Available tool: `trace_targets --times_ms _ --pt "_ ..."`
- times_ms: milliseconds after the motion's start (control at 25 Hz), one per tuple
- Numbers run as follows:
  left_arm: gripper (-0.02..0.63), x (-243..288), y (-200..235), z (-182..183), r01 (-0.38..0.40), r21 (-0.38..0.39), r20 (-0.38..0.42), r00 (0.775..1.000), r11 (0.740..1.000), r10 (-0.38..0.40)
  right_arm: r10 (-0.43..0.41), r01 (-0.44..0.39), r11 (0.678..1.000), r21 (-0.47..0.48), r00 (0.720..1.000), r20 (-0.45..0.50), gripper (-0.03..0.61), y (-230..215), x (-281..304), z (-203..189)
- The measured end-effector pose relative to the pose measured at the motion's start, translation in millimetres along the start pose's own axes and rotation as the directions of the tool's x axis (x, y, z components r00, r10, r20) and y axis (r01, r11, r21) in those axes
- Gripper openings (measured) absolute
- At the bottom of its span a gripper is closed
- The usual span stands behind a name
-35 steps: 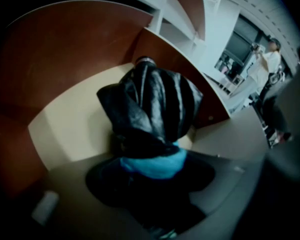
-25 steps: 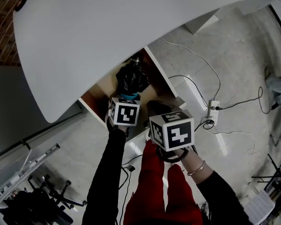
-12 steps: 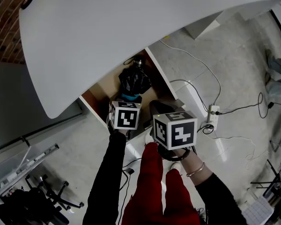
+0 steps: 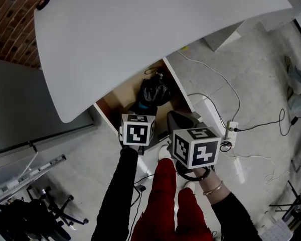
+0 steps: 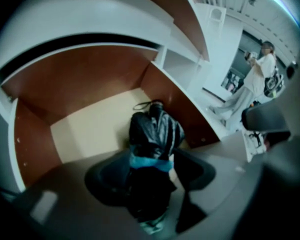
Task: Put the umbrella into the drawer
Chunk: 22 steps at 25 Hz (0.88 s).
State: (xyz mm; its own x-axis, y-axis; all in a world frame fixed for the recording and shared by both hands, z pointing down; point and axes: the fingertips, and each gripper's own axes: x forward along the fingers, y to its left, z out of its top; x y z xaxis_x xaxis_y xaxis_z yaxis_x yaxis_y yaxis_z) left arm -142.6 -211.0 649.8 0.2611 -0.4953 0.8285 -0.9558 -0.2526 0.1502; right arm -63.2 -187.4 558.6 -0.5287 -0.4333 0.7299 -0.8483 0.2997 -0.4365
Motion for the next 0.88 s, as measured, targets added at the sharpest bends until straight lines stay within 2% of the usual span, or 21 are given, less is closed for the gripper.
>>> trace_targets --times_ms 320,440,760,880 --pt "0.198 -32.6 1.1 11.6 -0.039 -0.037 0.083 0.996 0.999 0.042 0.026 -0.024 0.999 -0.032 0.998 0.064 0.002 9.0 -20.4 5.9" --pt "0.146 -51.9 0.9 17.5 -0.046 -0.058 0.136 0.989 0.997 0.054 0.042 -0.038 0.998 -0.046 0.995 0.09 0.002 16.5 -30.6 6.7" --pt "0.087 -98.2 -9.5 19.9 -0.03 -0.145 0.23 0.971 0.989 0.063 0.074 -0.062 0.995 -0.085 0.985 0.155 0.002 24.1 -64.5 2.9" --pt "0.084 -119.2 -17.7 18.8 -0.018 -0.166 0.266 0.962 0.986 0.062 0.089 -0.072 0.993 -0.097 0.98 0.18 0.002 26.4 -78.4 1.8"
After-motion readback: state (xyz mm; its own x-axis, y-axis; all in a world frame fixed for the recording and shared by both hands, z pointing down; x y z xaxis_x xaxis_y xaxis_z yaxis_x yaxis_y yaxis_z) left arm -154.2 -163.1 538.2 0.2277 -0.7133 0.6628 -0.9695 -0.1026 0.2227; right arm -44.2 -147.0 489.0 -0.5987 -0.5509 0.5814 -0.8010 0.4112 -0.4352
